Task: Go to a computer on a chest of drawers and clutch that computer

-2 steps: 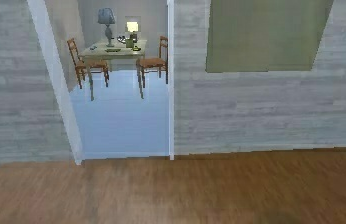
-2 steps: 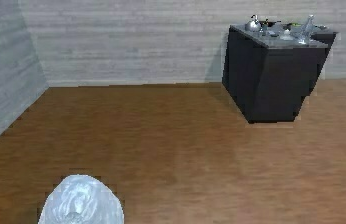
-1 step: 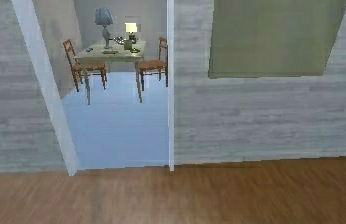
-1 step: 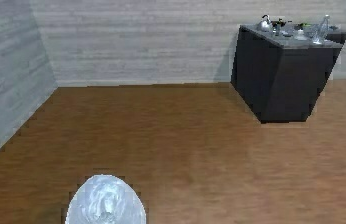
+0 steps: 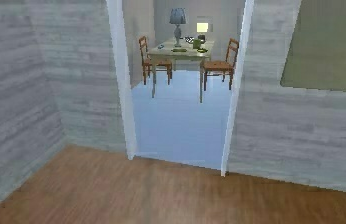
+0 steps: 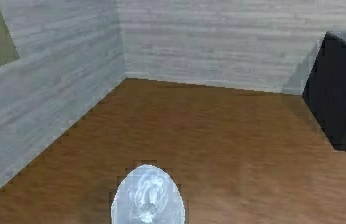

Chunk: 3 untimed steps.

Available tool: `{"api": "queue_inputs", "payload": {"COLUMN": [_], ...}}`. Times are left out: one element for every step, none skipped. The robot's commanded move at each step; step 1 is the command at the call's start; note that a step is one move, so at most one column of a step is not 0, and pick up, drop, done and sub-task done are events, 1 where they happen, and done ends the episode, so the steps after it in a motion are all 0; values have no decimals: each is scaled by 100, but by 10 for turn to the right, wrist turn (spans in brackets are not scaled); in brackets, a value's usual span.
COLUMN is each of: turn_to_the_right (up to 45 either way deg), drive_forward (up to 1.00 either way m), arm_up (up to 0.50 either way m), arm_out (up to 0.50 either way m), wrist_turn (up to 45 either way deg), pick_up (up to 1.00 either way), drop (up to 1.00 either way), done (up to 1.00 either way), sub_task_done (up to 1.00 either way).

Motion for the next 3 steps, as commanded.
{"api": "queue_inputs", "payload": {"turn_to_the_right": [0,-60,0], "drive_forward": [100,0,55], "arm_up": [0,0,0], "arm_out": [0,0,0], "wrist_turn": [0,0,0], "pick_up": [0,0,0], "drop": [0,0,0], "done": [0,0,0], "sub_task_done": [0,0,0]}}
